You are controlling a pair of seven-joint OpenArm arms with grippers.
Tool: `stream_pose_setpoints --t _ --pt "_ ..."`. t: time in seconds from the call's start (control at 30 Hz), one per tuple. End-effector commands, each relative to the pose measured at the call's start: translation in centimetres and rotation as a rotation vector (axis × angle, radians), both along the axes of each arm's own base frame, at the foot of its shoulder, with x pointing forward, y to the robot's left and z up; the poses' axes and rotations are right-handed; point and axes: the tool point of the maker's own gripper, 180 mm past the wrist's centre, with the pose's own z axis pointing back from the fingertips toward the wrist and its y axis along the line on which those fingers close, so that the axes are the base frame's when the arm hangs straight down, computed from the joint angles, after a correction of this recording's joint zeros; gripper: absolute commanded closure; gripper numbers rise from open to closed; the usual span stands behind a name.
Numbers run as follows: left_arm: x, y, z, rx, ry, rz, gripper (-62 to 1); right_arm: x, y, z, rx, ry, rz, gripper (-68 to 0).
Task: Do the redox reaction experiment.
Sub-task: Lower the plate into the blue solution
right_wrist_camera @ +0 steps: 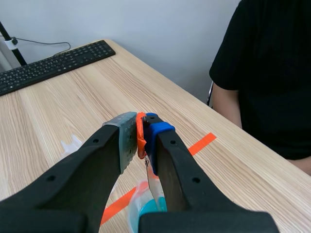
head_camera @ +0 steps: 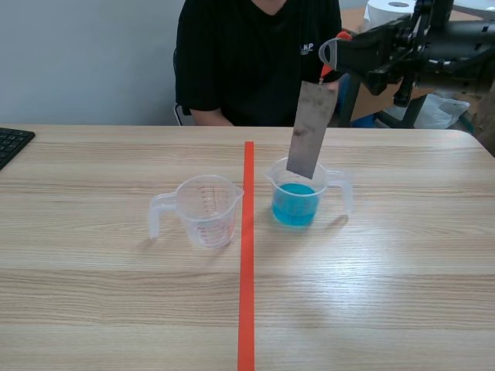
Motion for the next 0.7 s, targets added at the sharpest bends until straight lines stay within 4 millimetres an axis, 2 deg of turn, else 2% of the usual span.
stream_pose_setpoints --t 0.0,0.37,0.67 --pt "0.0 -0.2 0.2 -0.006 -0.01 0.007 -4.7 0.4 -0.3 1.6 0.026 -0.042 -0.004 -1.3" --pt "-0.1 -0.3 0.2 -0.01 -0.01 0.017 -4.7 0.9 0.4 -1.3 0.003 -0.017 -0.009 -1.3" --pt "-0.1 -0.3 0.2 -0.01 -0.01 0.017 -4.7 1.3 0.6 -4.8 -0.031 0.031 -0.029 -1.3"
